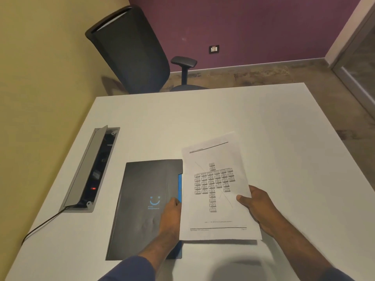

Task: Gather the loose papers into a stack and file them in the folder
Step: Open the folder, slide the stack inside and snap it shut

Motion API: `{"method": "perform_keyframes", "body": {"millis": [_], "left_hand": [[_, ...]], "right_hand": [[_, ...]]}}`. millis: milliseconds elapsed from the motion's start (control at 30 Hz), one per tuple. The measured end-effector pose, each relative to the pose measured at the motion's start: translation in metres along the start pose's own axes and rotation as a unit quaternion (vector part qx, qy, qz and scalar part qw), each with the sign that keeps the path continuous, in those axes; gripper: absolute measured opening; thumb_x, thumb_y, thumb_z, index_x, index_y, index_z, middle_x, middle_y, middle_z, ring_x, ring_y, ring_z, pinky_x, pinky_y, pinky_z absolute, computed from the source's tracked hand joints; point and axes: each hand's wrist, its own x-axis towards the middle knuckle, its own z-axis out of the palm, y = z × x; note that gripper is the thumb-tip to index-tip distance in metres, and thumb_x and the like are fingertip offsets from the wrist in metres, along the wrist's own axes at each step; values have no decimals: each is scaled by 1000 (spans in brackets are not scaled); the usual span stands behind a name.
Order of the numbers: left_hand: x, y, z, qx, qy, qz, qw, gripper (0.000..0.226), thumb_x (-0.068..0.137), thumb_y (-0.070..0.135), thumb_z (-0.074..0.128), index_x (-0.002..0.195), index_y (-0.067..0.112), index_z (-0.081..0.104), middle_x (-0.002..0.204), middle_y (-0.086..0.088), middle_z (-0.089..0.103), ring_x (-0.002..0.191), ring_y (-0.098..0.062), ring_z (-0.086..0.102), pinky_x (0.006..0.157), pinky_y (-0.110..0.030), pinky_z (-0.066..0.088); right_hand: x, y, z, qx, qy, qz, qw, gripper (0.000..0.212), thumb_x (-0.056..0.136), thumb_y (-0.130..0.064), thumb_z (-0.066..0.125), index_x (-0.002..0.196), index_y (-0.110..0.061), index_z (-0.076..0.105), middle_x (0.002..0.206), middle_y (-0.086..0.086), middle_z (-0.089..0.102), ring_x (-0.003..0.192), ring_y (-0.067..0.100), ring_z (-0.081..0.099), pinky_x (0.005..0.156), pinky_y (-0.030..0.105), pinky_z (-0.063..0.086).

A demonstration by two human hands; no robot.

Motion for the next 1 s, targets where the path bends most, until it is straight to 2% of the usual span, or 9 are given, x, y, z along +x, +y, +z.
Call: {"method": "perform_keyframes", "body": {"millis": [67,133,200,267,433,600,667,800,1000], "left_hand": [[-1,-2,-7,22,5,7,1000,19,88,34,47,90,17,55,89,0,67,68,-10,58,60,-30,47],[0,-9,-15,119,5,4,993,36,88,40,55,120,24,56,118,-2,61,98,-16,60,84,-31,51],[2,-14,-17,262,22,-27,964,70,87,48,59,147,25,33,143,-8,44,129,-28,44,108,-37,37],[4,-14,-21,251,10,-95,963,91,79,65,62,151,26,22,154,-12,30,143,-42,26,117,-51,25],[3,-8,-30,189,-20,-51,980,71,84,43,70,141,24,32,156,-14,24,120,-34,59,98,-39,55],[5,15,-42,332,-94,60,937,44,93,10,49,136,17,49,164,-26,5,99,-30,70,79,-35,56],[6,26,-49,379,-105,61,918,48,94,6,46,142,5,46,161,-32,11,104,-31,70,81,-33,55],[10,40,-64,406,-89,62,908,62,95,7,48,152,-5,24,160,-34,14,118,-33,64,93,-33,55],[13,65,-94,308,-47,45,949,56,94,12,48,146,-3,34,154,-26,36,112,-30,66,92,-35,55]], "right_hand": [[4,5,11,-39,2,-11,999,31,88,6,61,99,-21,72,86,-9,80,80,16,76,72,29,58],[6,7,17,-79,7,-24,997,33,88,6,60,100,-23,71,85,-11,79,80,13,74,73,30,57],[6,8,20,-119,15,-41,992,34,87,5,58,103,-22,70,91,-8,77,85,16,73,77,34,57],[5,7,21,-148,20,-56,987,34,87,5,55,104,-19,71,96,-2,76,90,21,72,83,39,57],[1,3,21,-177,12,-75,981,35,86,5,54,111,-12,71,100,4,77,92,24,72,87,44,57],[-6,-7,16,-160,-5,-69,985,34,86,5,55,108,-14,72,95,-3,77,85,15,74,76,33,60],[-11,-15,12,-142,-19,-61,988,35,86,5,55,109,-17,72,95,-7,78,83,10,75,69,24,58],[-22,-40,5,-101,-35,-63,992,35,86,5,56,102,-20,74,95,-2,79,83,17,76,69,30,60],[-37,-81,-4,-85,-61,-84,991,35,84,5,58,90,-24,78,91,-1,80,81,22,77,71,37,62]]}}
